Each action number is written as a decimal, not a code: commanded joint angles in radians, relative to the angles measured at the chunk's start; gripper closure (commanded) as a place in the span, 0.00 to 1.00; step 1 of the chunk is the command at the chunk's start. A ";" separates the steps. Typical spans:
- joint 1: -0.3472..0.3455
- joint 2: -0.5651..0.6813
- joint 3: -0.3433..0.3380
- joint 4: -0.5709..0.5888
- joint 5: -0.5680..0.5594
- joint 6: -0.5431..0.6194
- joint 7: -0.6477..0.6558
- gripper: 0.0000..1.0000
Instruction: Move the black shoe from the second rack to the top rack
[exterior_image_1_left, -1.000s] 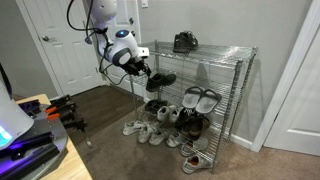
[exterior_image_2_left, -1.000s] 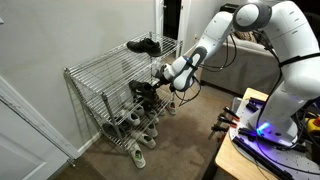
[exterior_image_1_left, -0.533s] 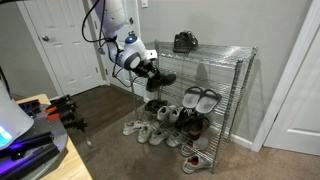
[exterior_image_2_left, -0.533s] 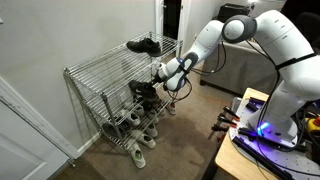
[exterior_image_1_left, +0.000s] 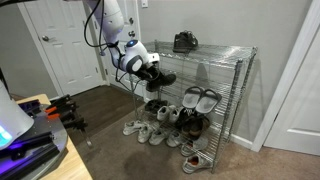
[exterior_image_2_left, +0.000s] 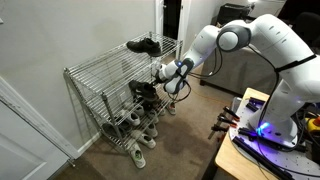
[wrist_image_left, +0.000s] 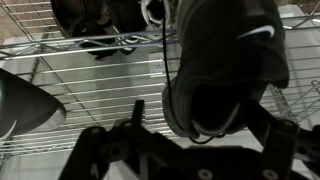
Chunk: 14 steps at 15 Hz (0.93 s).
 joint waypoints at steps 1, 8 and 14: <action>0.043 0.007 -0.035 -0.012 0.034 -0.017 0.026 0.00; 0.043 0.014 -0.013 -0.018 0.022 -0.045 0.021 0.47; 0.047 0.008 -0.010 -0.021 0.020 -0.055 0.020 0.84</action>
